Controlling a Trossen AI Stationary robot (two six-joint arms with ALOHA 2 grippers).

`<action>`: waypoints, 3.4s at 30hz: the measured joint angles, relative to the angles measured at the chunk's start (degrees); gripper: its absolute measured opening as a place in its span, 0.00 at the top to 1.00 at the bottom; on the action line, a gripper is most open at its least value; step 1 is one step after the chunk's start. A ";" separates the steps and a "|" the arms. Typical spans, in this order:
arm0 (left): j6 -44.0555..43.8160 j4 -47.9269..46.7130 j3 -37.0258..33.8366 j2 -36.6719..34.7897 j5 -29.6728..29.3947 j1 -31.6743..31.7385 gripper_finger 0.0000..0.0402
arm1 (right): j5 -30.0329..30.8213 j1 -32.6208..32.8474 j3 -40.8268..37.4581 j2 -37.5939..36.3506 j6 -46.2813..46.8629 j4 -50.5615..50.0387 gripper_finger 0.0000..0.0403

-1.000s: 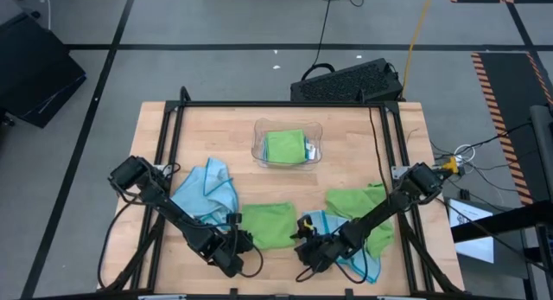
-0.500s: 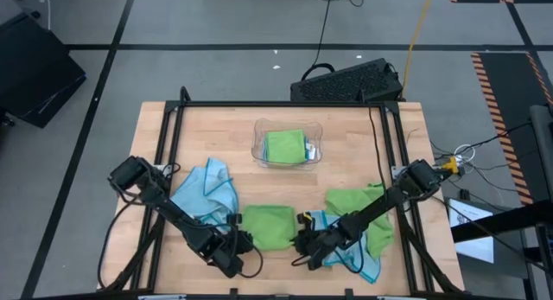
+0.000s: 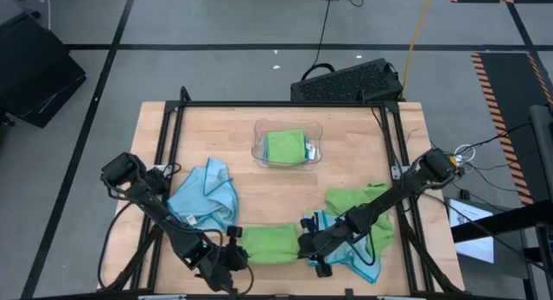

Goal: Fold microfiber towels
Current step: Fold the left green microfiber cloth

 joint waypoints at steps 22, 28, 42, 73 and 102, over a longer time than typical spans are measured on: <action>-0.37 -3.54 0.09 -1.91 -2.74 -1.28 0.98 | -6.68 -5.94 0.14 -2.74 4.36 -2.59 0.97; -7.33 -8.64 -3.32 -1.93 -0.70 3.11 0.96 | -2.79 -9.58 0.07 -2.65 4.02 -5.90 0.97; 4.58 10.23 -3.54 -2.64 -0.13 -2.59 0.98 | -16.22 -4.58 0.11 -2.79 5.02 0.78 0.97; -6.06 17.94 -13.18 -3.33 3.46 -2.07 0.97 | -16.52 -6.98 0.00 0.80 8.51 6.91 0.97; -15.18 23.21 -18.49 -3.35 1.31 -5.32 0.98 | -21.11 -8.86 0.11 4.28 27.07 8.42 0.97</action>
